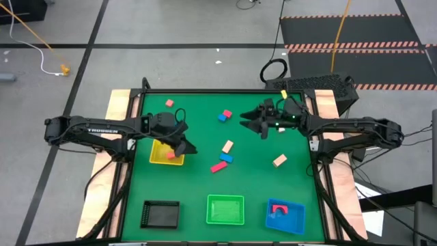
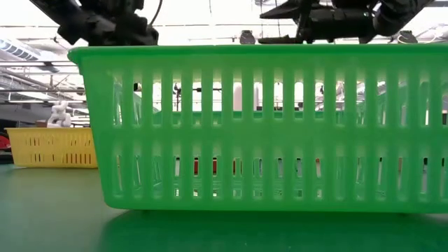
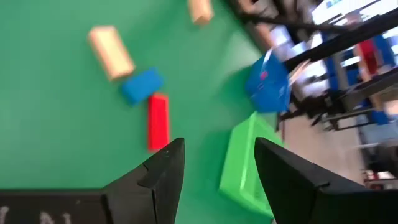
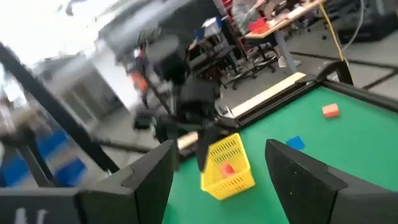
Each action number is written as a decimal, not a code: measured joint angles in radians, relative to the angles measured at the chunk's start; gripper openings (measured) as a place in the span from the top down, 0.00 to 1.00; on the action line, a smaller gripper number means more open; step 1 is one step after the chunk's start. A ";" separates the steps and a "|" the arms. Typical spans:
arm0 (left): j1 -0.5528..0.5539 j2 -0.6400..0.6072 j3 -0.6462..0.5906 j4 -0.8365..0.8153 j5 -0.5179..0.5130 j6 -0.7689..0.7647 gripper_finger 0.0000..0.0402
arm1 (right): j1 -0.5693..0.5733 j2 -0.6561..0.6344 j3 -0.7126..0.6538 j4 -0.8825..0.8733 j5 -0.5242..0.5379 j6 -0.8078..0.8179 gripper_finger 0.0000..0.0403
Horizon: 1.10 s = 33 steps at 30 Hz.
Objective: Sort & place blocks by color
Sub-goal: Put the small white rectangular block into the black bin
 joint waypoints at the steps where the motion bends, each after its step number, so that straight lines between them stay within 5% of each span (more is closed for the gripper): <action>1: 0.000 0.000 0.000 0.026 0.000 0.000 0.51 | 0.004 0.011 0.005 -0.010 0.000 -0.049 0.40; 9: 0.000 0.000 0.000 0.191 0.001 -0.017 0.51 | 0.004 0.142 0.005 -0.077 0.000 -0.279 0.40; 20: 0.000 0.000 0.000 0.344 0.001 -0.091 0.51 | 0.039 0.395 0.024 -0.112 -0.003 -0.332 0.40; 33: 0.000 0.000 0.000 0.429 -0.064 -0.160 0.51 | 0.086 0.488 0.136 -0.319 -0.004 -0.972 0.40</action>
